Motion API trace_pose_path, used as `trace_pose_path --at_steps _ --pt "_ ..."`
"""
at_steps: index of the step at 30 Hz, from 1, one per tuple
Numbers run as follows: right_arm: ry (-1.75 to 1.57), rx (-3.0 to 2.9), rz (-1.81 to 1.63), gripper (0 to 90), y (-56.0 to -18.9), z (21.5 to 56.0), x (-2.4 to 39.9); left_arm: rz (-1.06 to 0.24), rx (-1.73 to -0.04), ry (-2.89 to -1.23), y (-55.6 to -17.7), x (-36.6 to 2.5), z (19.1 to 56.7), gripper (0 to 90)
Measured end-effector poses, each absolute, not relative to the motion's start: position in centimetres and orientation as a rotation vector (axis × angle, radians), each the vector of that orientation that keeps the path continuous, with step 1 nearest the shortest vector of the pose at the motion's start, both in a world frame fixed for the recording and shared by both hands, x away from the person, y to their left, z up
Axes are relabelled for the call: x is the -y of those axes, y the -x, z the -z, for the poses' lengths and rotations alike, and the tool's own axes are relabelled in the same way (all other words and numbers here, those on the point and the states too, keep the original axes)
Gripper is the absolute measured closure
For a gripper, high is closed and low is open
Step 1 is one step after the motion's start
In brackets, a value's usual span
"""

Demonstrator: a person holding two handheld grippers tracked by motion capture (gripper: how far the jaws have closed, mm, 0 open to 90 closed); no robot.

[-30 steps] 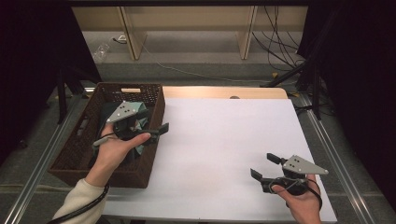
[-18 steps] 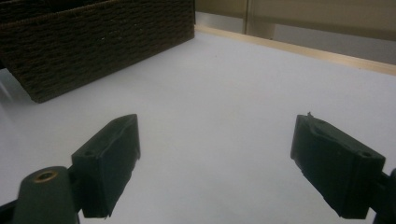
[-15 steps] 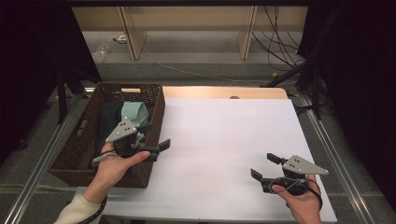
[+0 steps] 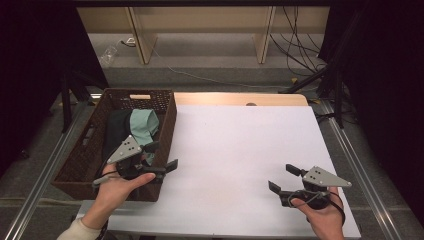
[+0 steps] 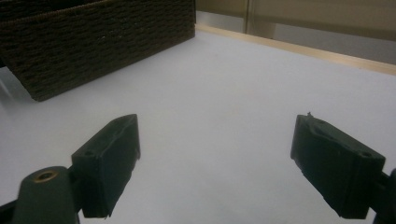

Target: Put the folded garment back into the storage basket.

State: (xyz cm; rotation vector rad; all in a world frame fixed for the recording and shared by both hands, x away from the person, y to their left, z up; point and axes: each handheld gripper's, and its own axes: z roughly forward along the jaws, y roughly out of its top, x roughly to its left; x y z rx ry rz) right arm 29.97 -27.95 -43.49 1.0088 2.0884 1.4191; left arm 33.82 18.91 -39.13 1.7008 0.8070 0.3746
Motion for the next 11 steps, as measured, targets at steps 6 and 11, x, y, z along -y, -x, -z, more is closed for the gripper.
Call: trace_pose_path --at_steps 6,11 --pt "-1.007 -2.090 -1.419 16.6 -30.00 43.51 27.92 -0.376 -0.826 -1.705 -33.74 -19.49 39.40 8.0" --pt "-1.008 -2.090 -1.417 16.6 -30.02 43.52 27.96 -0.379 -0.827 -1.706 -33.77 -19.49 39.31 8.3"
